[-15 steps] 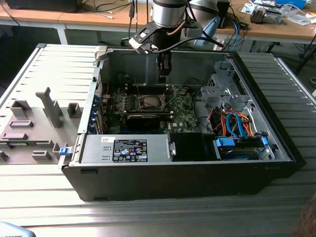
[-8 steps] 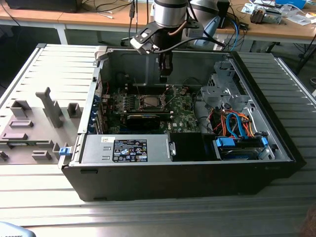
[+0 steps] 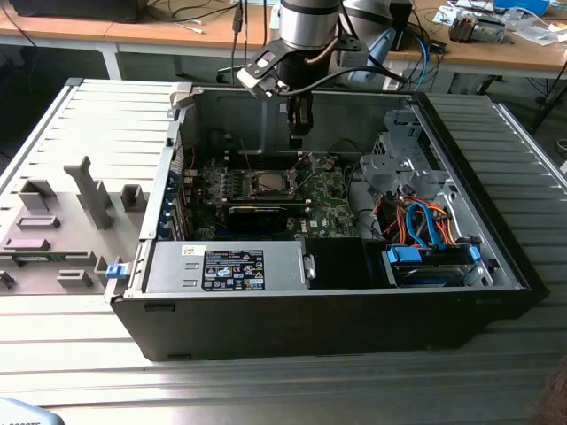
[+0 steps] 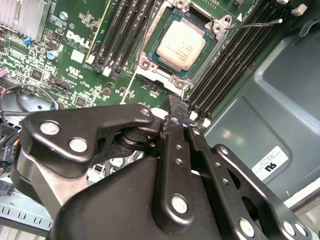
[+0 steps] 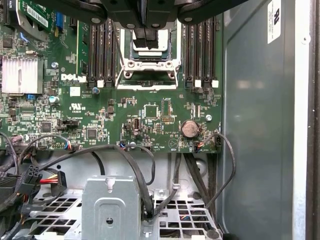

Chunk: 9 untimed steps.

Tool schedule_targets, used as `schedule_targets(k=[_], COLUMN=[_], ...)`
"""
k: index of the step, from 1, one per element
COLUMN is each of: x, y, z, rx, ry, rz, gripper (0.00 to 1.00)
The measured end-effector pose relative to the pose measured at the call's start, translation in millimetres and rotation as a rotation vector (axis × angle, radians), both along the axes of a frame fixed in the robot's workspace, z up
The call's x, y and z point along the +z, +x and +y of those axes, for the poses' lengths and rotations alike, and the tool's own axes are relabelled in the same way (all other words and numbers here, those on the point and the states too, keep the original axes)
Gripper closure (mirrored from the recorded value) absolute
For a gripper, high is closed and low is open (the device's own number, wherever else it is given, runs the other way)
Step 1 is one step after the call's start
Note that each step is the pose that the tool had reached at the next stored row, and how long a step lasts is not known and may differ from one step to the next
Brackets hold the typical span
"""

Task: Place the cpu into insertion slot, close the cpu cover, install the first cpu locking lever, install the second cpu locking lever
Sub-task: 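Close the cpu cover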

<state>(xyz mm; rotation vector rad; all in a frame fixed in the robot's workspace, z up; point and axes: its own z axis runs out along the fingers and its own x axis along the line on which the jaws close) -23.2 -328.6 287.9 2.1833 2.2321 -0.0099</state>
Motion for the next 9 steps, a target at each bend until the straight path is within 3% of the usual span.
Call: schedule_targets(k=[9], x=[-0.3], y=[5.5], z=[0.0], rx=[0.0], ry=[0.0], rz=[0.0], gripper=[0.89])
